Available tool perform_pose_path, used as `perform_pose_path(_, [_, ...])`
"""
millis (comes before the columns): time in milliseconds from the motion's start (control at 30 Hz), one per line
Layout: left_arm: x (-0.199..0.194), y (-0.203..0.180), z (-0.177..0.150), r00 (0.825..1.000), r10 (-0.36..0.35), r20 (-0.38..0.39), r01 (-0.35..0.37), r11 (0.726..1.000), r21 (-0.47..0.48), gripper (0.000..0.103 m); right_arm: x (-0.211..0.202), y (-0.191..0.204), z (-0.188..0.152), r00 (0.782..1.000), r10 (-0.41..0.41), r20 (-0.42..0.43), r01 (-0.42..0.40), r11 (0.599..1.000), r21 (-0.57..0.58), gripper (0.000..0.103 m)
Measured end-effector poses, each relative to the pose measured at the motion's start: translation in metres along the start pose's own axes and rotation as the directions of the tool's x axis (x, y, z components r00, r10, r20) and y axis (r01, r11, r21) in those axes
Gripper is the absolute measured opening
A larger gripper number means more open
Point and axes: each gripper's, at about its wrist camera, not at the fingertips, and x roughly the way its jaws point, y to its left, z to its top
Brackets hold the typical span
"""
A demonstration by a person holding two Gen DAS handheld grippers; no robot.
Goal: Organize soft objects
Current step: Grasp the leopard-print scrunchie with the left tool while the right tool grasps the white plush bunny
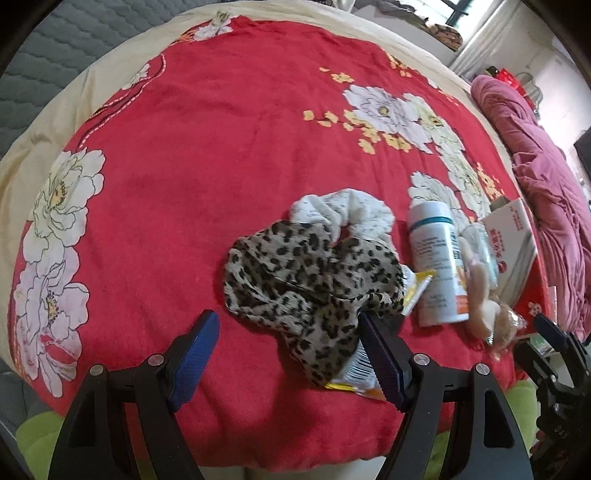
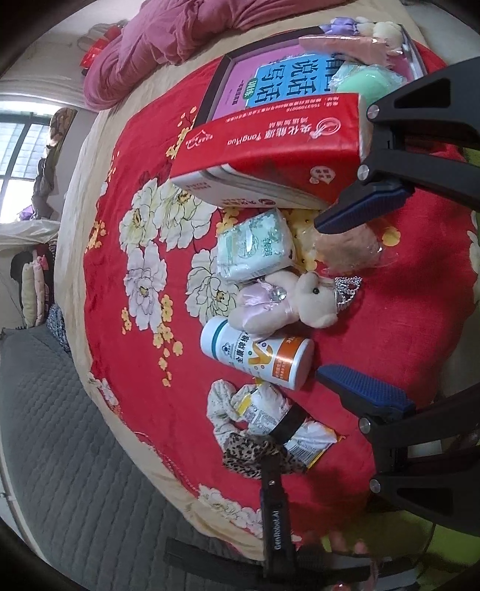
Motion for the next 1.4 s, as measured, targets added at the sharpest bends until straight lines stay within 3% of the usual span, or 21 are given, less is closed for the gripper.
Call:
perform_pose_path(300, [0.015, 0.004, 0.001, 0.999, -0.042, -0.025, 0.042, 0.999, -0.015, 0.079, 0.032, 0.014, -0.001, 0.995, -0.089, -0.047, 0.083, 0.99, -0.115, 0.073])
perform_pose_path(700, [0.022, 0.013, 0.006, 0.995, -0.097, -0.016, 0.096, 0.994, -0.05, 0.079, 0.061, 0.038, -0.001, 0.977, -0.214, -0.017, 0.2, 0.935, -0.292, 0.071])
perform_pose_path(800, [0.024, 0.016, 0.008, 0.993, -0.116, -0.014, 0.115, 0.992, -0.061, 0.079, 0.065, 0.038, 0.0, 0.976, -0.215, -0.016, 0.201, 0.933, -0.3, 0.06])
perform_pose_path(867, [0.024, 0.019, 0.008, 0.991, -0.132, -0.014, 0.131, 0.989, -0.072, 0.079, 0.067, 0.037, 0.001, 0.977, -0.211, -0.021, 0.196, 0.936, -0.292, 0.048])
perform_pose_path(1067, [0.025, 0.024, 0.007, 0.987, -0.163, -0.004, 0.162, 0.982, -0.1, 0.079, 0.069, 0.032, 0.003, 0.982, -0.183, -0.037, 0.167, 0.952, -0.258, 0.042])
perform_pose_path(1200, [0.025, 0.027, 0.007, 0.989, -0.147, -0.01, 0.145, 0.984, -0.108, 0.056, 0.061, 0.028, 0.006, 0.99, -0.136, -0.035, 0.125, 0.969, -0.215, 0.041])
perform_pose_path(1267, [0.025, 0.03, 0.007, 0.986, -0.166, -0.009, 0.164, 0.979, -0.118, 0.051, 0.058, 0.025, 0.007, 0.994, -0.106, -0.037, 0.097, 0.977, -0.189, 0.041])
perform_pose_path(1400, [0.023, 0.031, 0.006, 0.981, -0.194, -0.004, 0.192, 0.974, -0.121, 0.031, 0.052, 0.021, 0.008, 0.998, -0.059, -0.038, 0.053, 0.988, -0.144, 0.041])
